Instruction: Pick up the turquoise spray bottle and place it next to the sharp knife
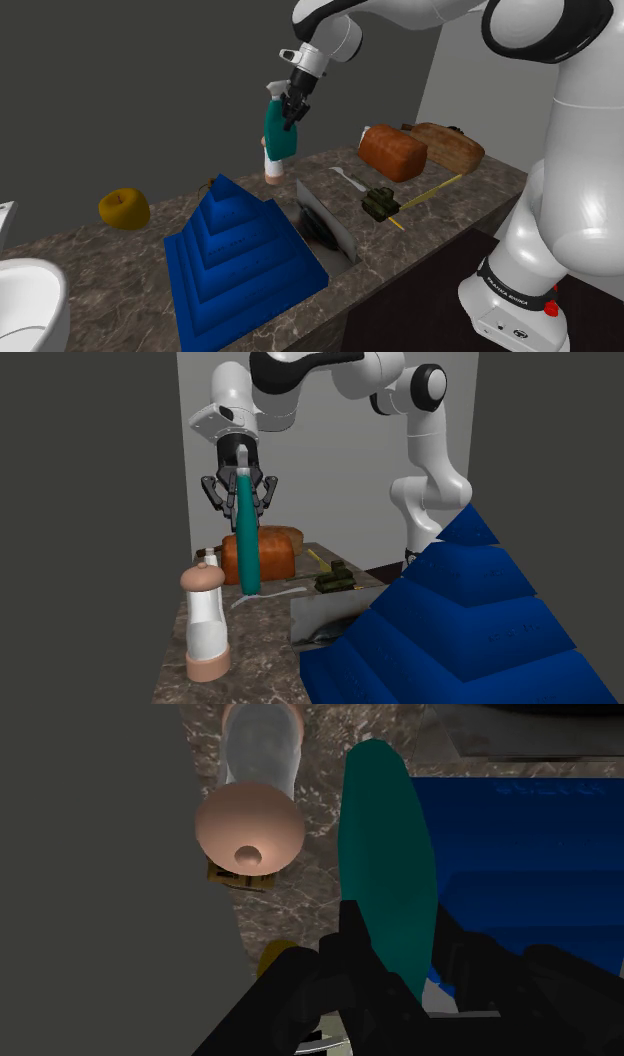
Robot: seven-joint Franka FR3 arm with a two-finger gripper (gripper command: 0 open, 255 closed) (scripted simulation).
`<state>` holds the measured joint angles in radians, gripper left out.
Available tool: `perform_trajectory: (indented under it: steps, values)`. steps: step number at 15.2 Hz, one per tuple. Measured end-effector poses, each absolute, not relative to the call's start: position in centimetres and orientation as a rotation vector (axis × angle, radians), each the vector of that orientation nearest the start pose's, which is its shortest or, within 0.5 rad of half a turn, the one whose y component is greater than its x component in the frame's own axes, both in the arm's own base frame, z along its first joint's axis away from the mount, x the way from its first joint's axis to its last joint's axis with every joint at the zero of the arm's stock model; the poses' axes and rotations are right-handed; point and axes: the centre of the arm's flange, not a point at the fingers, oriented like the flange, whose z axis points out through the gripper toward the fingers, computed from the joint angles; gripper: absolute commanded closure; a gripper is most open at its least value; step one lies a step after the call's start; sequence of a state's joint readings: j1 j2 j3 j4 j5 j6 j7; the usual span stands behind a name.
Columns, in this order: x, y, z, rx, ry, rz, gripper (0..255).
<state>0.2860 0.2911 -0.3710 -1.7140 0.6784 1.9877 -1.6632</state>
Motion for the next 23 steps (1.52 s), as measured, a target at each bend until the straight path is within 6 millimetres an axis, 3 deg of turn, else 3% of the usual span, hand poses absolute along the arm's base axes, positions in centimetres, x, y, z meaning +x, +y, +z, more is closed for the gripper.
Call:
perform_trajectory:
  steps: [23]
  values:
    - [64.5,0.5,55.8,-2.189,-1.688,-0.569,255]
